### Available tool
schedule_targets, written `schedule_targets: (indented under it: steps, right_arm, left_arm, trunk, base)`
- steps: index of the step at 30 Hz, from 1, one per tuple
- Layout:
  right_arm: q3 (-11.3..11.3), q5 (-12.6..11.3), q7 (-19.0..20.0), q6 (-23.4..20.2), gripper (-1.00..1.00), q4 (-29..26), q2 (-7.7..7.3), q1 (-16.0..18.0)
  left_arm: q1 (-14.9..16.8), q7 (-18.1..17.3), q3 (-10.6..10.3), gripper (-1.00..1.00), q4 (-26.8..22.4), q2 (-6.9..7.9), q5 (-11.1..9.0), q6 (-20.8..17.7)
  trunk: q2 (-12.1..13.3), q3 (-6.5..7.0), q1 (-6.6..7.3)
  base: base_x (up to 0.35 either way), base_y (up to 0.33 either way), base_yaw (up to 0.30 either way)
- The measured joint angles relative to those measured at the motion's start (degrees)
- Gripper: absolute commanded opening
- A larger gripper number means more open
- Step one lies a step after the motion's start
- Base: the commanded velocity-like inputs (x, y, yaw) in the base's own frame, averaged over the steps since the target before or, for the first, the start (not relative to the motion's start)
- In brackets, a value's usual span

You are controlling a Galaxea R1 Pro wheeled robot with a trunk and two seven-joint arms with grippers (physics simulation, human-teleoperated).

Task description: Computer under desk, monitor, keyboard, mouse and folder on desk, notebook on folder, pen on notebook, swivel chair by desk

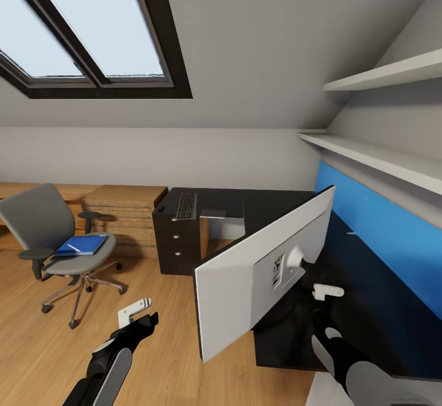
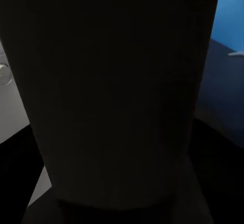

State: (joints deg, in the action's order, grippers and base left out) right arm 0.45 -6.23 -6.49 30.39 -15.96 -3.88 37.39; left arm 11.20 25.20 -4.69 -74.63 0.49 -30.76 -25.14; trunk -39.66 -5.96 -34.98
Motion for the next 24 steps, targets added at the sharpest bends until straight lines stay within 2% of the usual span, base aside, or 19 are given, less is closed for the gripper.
schedule_targets:
  steps: [4, 13, 24]
  right_arm:
    - [-0.4, 1.0, 0.2, -0.2, -1.00, 0.0, -0.21, 0.0]
    - [-0.5, 1.1, 0.2, -0.2, -1.00, -0.1, -0.36, 0.0]
    - [-1.0, 1.0, 0.1, -0.2, -1.00, -0.1, -0.34, 0.0]
  left_arm:
    - [0.0, 0.0, 0.0, 1.00, 0.0, -0.01, 0.0, 0.0]
    - [0.0, -0.1, -0.1, 1.00, 0.0, -0.02, -0.1, 0.0]
    - [0.0, -0.1, -0.2, 1.00, 0.0, -0.02, -0.1, 0.0]
  trunk:
    - [0.0, 0.01, 0.00]
    - [0.0, 0.01, 0.00]
    - [0.0, 0.01, 0.00]
  base:
    - [0.000, 0.000, 0.000]
    - [0.000, -0.005, 0.000]
    - [0.000, -0.278, 0.000]
